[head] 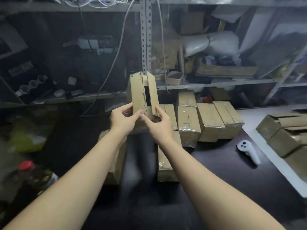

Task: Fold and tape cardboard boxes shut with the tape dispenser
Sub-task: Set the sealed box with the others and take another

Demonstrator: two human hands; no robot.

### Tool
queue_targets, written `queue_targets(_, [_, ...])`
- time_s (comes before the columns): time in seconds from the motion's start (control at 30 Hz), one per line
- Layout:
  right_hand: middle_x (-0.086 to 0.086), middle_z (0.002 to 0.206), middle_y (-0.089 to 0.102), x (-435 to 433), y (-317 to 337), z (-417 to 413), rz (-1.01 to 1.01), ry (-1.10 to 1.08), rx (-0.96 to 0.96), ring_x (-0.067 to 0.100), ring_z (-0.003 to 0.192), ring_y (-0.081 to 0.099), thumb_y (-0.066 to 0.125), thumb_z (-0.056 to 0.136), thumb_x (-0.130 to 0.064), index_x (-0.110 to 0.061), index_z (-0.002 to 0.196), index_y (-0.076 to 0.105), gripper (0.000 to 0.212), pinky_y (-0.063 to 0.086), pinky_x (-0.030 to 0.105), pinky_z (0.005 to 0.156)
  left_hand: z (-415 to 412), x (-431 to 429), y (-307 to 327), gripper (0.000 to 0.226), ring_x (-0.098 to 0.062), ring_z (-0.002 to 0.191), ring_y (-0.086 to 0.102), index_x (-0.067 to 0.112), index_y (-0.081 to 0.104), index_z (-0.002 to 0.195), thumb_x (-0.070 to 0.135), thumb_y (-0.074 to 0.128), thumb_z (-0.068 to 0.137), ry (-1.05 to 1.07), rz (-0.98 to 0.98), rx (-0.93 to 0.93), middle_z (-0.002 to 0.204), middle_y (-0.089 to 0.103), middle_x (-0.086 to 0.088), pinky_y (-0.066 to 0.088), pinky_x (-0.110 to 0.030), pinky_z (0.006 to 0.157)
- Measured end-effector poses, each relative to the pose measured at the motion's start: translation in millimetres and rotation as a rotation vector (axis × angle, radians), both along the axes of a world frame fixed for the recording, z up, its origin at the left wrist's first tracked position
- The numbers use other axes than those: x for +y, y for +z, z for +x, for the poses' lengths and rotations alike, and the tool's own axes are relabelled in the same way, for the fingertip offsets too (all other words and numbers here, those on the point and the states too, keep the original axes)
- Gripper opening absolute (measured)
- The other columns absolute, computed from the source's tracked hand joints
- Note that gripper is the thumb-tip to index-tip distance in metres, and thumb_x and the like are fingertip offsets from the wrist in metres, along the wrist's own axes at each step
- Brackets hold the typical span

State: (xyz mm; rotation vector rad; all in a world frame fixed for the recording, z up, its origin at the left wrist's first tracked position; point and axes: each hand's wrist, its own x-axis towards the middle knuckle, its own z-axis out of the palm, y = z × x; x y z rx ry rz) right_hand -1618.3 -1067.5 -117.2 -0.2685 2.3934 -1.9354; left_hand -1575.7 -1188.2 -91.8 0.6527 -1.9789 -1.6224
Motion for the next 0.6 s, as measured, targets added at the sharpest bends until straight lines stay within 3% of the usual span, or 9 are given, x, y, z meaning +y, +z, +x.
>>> queue_targets(0.13, [-0.01, 0.141, 0.063, 58.7, 8.9, 28.7, -0.065, -0.063, 0.043, 0.004, 0.128, 0.057, 0.083, 0.075, -0.056, -0.025, 0.146, 0.057, 0.082, 0.047, 0.035, 0.112, 27.3, 61.0, 10.0, 0.04, 0.016, 0.085, 0.067, 0.014, 0.069, 0.13, 0.005, 0.074, 0.091, -0.031, -0.007, 0.059, 0.095, 0.071, 0.022, 0.055, -0.011, 0.084])
queue_targets(0.2, [-0.011, 0.139, 0.064, 87.8, 11.9, 42.3, -0.082, -0.075, 0.055, 0.003, 0.127, 0.058, 0.082, 0.076, -0.052, -0.026, 0.145, 0.058, 0.077, 0.047, 0.034, 0.111, 42.6, 88.0, 14.2, 0.036, 0.013, 0.089, 0.068, 0.017, 0.07, 0.128, 0.004, 0.07, 0.094, -0.028, -0.003, 0.065, 0.095, 0.072, 0.022, 0.056, -0.014, 0.085])
queue_targets(0.3, [-0.01, 0.136, 0.064, 126.6, 14.1, 62.9, -0.094, -0.082, 0.056, 0.005, 0.126, 0.058, 0.08, 0.08, -0.046, -0.03, 0.144, 0.058, 0.07, 0.046, 0.035, 0.111, 70.4, 125.7, 15.8, 0.033, 0.012, 0.086, 0.069, 0.024, 0.071, 0.121, 0.003, 0.067, 0.096, -0.045, 0.019, 0.077, 0.088, 0.073, 0.024, 0.053, -0.008, 0.073])
queue_targets(0.37, [-0.008, 0.134, 0.06, 150.7, 15.8, 77.0, -0.085, -0.068, 0.066, 0.005, 0.126, 0.055, 0.079, 0.082, -0.043, -0.031, 0.144, 0.057, 0.067, 0.044, 0.034, 0.112, 88.9, 147.6, 11.8, 0.029, 0.009, 0.091, 0.07, 0.028, 0.074, 0.117, 0.008, 0.07, 0.095, -0.039, 0.016, 0.067, 0.09, 0.075, 0.023, 0.053, -0.01, 0.076])
queue_targets(0.47, [-0.008, 0.133, 0.051, 182.8, 15.0, 98.2, -0.067, 0.001, 0.039, 0.002, 0.121, 0.049, 0.084, 0.078, -0.046, -0.034, 0.145, 0.052, 0.075, 0.04, 0.026, 0.111, 115.2, 178.0, 3.4, 0.026, 0.006, 0.096, 0.07, 0.026, 0.076, 0.114, 0.01, 0.072, 0.094, -0.017, 0.05, 0.056, 0.097, 0.076, 0.019, 0.053, -0.011, 0.081])
queue_targets(0.6, [-0.011, 0.128, 0.049, 219.0, -1.9, 121.5, -0.009, 0.052, 0.041, -0.005, 0.113, 0.049, 0.094, 0.064, -0.048, -0.035, 0.145, 0.048, 0.094, 0.035, 0.007, 0.094, 146.0, 207.9, -12.2, 0.028, 0.005, 0.099, 0.069, 0.02, 0.075, 0.119, 0.008, 0.07, 0.094, 0.016, 0.062, -0.002, 0.105, 0.076, 0.012, 0.054, -0.011, 0.083])
